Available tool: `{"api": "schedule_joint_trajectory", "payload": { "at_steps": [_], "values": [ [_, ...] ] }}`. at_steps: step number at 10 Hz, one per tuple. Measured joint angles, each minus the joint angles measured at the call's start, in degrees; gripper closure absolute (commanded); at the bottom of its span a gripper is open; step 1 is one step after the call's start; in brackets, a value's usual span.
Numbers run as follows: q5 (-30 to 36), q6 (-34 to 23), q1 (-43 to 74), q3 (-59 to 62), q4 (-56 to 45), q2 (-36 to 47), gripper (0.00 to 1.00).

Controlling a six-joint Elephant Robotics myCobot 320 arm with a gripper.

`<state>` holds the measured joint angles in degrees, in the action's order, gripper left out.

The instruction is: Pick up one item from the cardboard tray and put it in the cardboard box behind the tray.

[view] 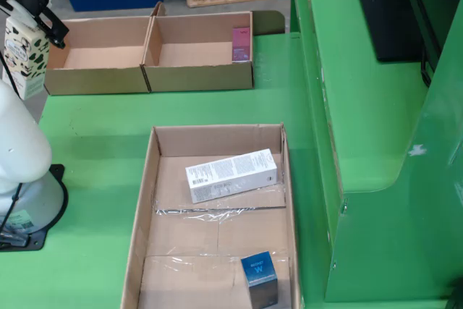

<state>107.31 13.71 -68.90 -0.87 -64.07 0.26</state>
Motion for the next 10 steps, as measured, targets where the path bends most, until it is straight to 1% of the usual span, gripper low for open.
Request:
{"api": "schedule_joint_trajectory", "payload": {
  "at_steps": [2,4,5,6,7,10],
  "values": [
    [0.2,0.0,0.1,0.0,0.3,-0.2,1.0],
    [0.6,-5.4,4.9,0.0,3.8,-2.7,1.0],
    [0.7,-7.6,6.6,0.0,3.8,-3.2,1.0],
    [0.7,-8.5,6.9,0.0,3.9,-3.2,1.0],
    [0.5,-11.0,8.1,0.0,6.6,-5.0,1.0],
    [0.5,-14.0,9.9,0.0,12.4,-9.1,1.0]
  ]
}}
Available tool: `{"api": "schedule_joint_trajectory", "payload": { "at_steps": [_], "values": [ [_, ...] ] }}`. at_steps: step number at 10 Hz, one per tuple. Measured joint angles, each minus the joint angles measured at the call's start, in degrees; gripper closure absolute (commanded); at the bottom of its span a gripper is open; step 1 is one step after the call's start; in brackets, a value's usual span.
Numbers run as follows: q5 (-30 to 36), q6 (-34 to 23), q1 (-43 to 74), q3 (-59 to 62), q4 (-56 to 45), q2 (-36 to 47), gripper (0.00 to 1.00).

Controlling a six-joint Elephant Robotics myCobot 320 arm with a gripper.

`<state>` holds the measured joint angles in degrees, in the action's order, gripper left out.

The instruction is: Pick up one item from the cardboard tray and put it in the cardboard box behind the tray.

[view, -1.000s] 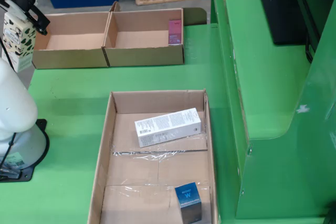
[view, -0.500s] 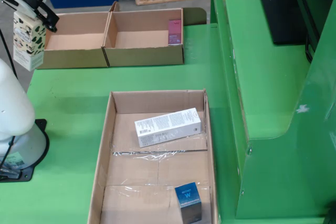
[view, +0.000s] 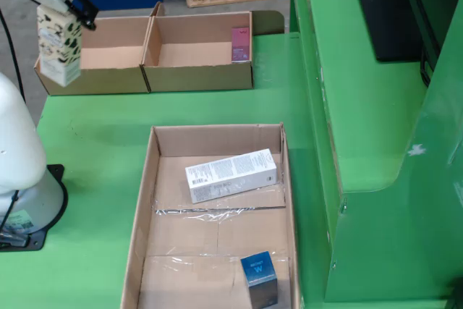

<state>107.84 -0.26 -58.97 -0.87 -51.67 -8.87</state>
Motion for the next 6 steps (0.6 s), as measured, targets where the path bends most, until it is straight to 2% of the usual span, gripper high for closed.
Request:
{"api": "schedule_joint_trajectory", "payload": {
  "at_steps": [3,6],
  "values": [
    [0.0,-1.8,1.5,-0.1,2.8,-1.8,1.0],
    [-0.6,-2.3,1.2,-0.1,10.7,-7.6,1.0]
  ]
}}
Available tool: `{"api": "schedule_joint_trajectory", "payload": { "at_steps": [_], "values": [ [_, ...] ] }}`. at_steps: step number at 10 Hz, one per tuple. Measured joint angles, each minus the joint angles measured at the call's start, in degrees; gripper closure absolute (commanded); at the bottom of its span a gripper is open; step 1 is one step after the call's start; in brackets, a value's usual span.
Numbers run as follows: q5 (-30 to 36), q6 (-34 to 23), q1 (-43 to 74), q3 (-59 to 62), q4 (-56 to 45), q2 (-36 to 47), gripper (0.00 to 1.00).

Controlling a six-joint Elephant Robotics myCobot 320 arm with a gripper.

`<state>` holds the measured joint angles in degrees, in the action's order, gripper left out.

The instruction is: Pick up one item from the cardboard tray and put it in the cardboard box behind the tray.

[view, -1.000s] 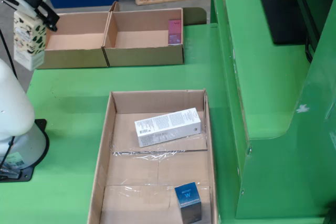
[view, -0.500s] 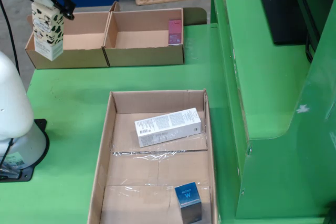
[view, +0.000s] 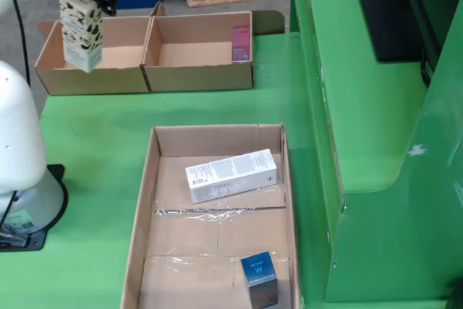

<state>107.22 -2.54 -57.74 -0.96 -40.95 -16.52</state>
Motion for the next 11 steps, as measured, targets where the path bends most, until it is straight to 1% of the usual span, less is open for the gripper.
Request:
{"api": "schedule_joint_trajectory", "payload": {
  "at_steps": [2,5,7,9,11],
  "values": [
    [0.0,0.0,-0.1,-0.1,4.5,-0.4,1.0],
    [-0.1,0.3,-1.5,-0.2,10.9,-3.4,1.0],
    [0.0,0.3,-1.0,-0.2,12.3,-4.8,1.0],
    [-0.5,0.9,-2.7,-0.3,17.8,-6.8,1.0],
    [-0.6,1.1,-2.5,-0.3,18.7,-6.8,1.0]
  ]
}}
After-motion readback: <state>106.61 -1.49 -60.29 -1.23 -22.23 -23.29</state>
